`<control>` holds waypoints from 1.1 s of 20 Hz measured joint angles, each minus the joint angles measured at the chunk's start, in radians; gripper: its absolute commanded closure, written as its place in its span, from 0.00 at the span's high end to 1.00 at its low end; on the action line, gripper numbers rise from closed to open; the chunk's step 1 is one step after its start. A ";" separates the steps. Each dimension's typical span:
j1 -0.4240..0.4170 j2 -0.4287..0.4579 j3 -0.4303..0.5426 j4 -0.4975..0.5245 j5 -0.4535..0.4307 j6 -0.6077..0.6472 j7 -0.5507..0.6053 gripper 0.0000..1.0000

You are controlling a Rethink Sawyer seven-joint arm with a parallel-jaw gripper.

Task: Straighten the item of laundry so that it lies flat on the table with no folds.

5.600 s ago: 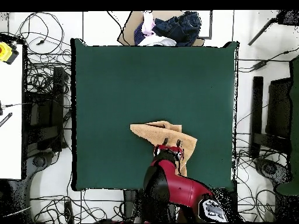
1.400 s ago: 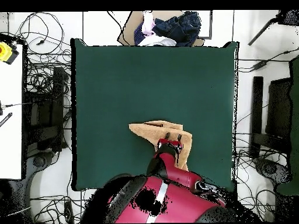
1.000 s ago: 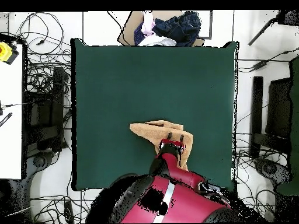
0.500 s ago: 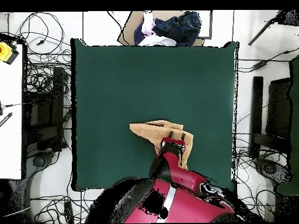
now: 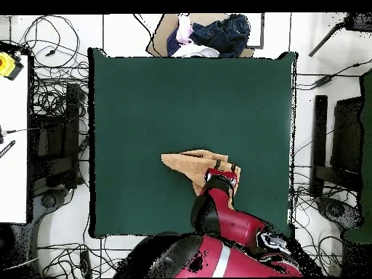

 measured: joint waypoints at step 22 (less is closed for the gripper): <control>-0.052 0.124 0.000 -0.032 -0.044 -0.027 0.000 1.00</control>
